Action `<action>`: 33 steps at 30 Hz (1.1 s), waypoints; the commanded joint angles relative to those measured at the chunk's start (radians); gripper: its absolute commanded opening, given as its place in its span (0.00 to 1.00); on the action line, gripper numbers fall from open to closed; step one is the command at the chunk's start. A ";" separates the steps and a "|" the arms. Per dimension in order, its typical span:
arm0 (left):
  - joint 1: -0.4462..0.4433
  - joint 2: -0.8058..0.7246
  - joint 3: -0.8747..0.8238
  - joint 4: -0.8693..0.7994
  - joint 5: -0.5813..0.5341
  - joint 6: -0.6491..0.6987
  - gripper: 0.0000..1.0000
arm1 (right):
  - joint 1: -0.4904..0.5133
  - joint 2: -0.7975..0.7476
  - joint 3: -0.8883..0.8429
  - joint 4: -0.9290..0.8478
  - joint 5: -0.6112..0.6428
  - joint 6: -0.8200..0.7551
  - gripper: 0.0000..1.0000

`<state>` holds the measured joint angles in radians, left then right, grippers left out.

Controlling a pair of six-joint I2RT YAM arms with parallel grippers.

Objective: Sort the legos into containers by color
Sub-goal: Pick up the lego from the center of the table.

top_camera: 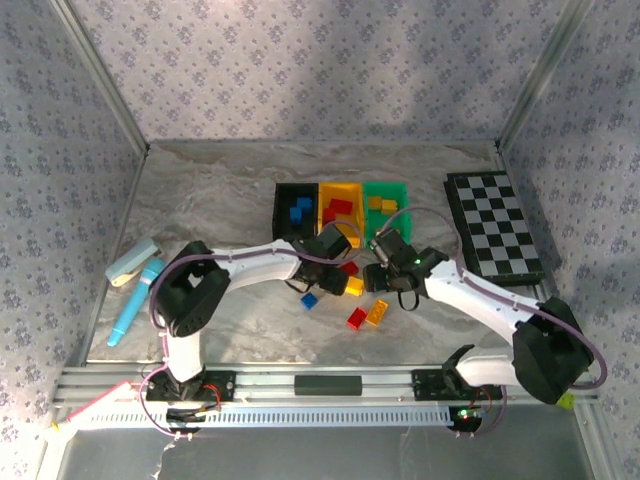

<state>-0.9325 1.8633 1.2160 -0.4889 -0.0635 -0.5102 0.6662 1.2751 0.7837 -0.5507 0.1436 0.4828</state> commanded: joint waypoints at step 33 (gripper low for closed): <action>-0.004 0.310 0.819 -0.251 -0.040 0.147 0.42 | -0.191 -0.263 -0.169 -0.033 -0.012 0.046 0.63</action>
<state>-0.9379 2.0800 1.9076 -0.6510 -0.0978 -0.4210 0.4850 1.0603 0.6422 -0.5434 0.1314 0.5095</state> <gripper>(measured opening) 0.453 0.634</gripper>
